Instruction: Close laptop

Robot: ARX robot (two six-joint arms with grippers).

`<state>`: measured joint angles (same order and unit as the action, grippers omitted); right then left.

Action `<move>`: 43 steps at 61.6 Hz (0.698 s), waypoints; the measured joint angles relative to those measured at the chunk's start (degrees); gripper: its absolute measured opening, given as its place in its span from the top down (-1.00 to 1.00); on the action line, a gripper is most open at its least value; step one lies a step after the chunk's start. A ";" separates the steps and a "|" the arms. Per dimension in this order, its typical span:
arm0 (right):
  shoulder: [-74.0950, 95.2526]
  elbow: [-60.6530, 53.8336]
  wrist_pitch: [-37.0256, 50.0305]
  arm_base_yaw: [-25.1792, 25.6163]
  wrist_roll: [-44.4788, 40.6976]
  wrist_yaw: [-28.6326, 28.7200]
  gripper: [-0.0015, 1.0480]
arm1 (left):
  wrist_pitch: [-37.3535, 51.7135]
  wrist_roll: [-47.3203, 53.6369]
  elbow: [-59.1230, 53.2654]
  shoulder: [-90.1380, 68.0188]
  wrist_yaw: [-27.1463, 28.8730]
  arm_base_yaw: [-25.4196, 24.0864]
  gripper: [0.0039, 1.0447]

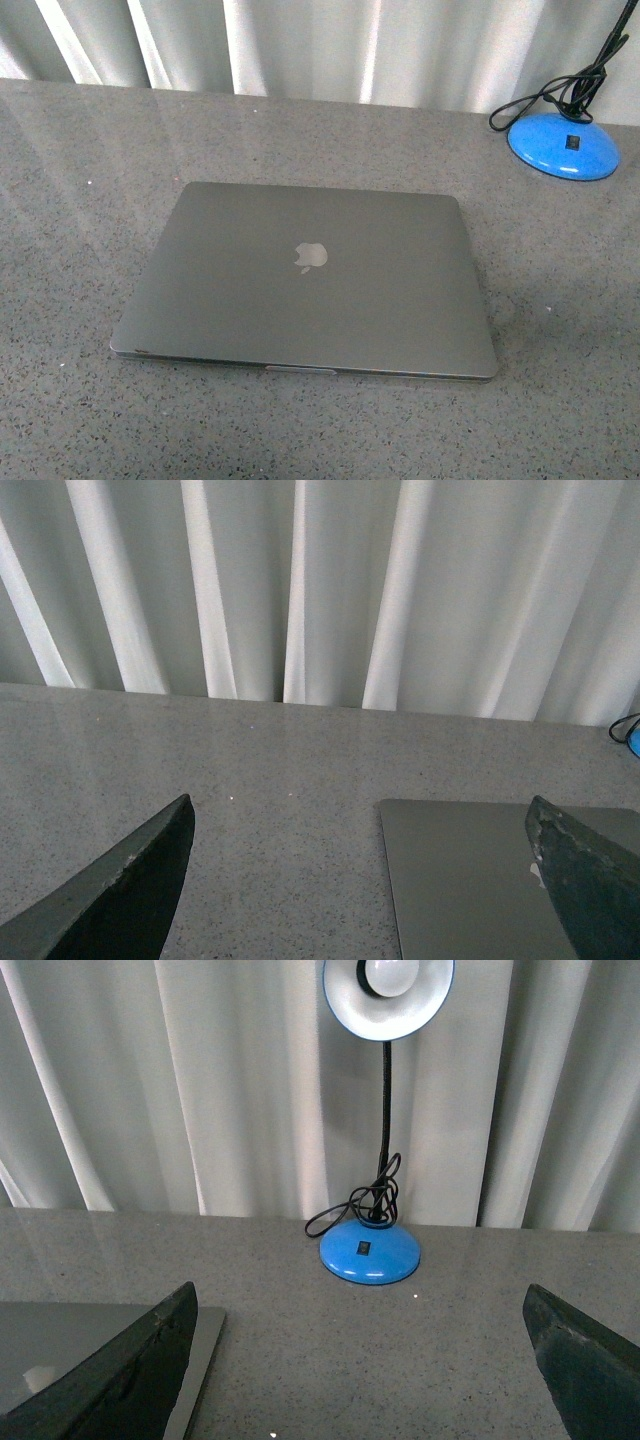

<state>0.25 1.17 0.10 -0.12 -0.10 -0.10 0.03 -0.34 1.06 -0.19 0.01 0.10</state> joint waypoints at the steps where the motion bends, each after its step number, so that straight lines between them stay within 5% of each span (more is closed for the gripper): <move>1: 0.00 0.00 0.00 0.00 0.00 0.00 -0.81 | 0.00 0.00 0.00 0.00 0.00 0.00 -0.87; 43: 0.00 0.00 0.00 0.00 0.00 0.00 -0.81 | 0.00 0.00 0.00 0.00 0.00 0.00 -0.87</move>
